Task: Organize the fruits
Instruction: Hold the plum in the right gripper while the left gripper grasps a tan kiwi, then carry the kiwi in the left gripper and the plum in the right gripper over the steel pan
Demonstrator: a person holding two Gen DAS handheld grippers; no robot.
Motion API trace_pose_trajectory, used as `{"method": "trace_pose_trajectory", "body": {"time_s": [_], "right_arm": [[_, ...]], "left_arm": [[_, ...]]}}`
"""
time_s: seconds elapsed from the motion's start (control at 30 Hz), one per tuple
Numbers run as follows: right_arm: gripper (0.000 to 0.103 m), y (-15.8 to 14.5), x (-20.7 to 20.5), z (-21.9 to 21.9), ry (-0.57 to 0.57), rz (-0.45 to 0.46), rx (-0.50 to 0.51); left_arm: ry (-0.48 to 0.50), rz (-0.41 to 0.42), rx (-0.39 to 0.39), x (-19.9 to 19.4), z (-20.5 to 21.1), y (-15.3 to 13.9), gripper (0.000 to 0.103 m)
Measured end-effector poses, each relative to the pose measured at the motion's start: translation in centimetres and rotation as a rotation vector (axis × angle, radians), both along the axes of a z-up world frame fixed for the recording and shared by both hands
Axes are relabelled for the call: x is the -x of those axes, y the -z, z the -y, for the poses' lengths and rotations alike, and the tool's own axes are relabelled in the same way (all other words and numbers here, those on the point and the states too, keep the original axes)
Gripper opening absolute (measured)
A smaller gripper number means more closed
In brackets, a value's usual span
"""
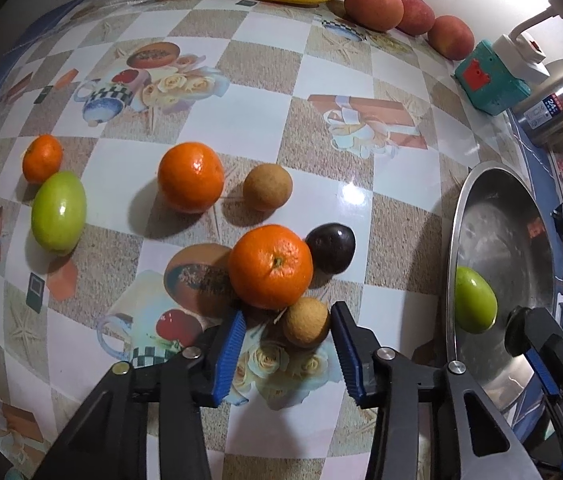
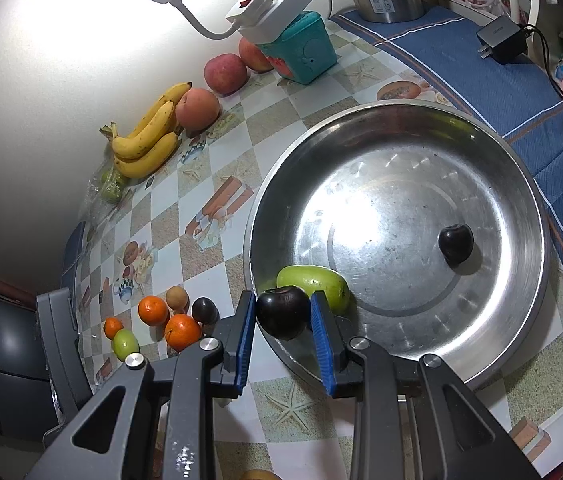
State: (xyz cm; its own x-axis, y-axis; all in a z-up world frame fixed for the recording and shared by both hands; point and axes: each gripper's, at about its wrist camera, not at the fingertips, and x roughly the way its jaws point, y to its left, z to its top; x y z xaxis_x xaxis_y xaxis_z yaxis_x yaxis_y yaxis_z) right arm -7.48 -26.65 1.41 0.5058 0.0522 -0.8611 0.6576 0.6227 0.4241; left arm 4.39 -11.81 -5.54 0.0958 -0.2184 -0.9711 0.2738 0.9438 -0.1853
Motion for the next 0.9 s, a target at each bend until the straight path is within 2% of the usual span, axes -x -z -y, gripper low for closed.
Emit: {"method": "trace_pose_trajectory", "body": {"time_s": [0.17, 0.37, 0.6, 0.9], "right_arm": [[0.029, 0.0, 0.1, 0.2, 0.004, 0.006, -0.009], [0.029, -0.1, 0.2, 0.2, 0.005, 0.009, -0.014], [0.029, -0.1, 0.3, 0.3, 0.008, 0.010, -0.019], [0.029, 0.1, 0.7, 0.9, 0.031, -0.011, -0.021]], "left_arm": [[-0.012, -0.027, 0.012, 0.6, -0.5, -0.1, 0.034], [-0.020, -0.035, 0.028, 0.8, -1.0, -0.4, 0.027], [-0.044, -0.049, 0.056, 0.7, -1.6, -1.2, 0.027], [-0.013, 0.031, 0.137, 1.6, -1.6, -4.9, 0.027]]}}
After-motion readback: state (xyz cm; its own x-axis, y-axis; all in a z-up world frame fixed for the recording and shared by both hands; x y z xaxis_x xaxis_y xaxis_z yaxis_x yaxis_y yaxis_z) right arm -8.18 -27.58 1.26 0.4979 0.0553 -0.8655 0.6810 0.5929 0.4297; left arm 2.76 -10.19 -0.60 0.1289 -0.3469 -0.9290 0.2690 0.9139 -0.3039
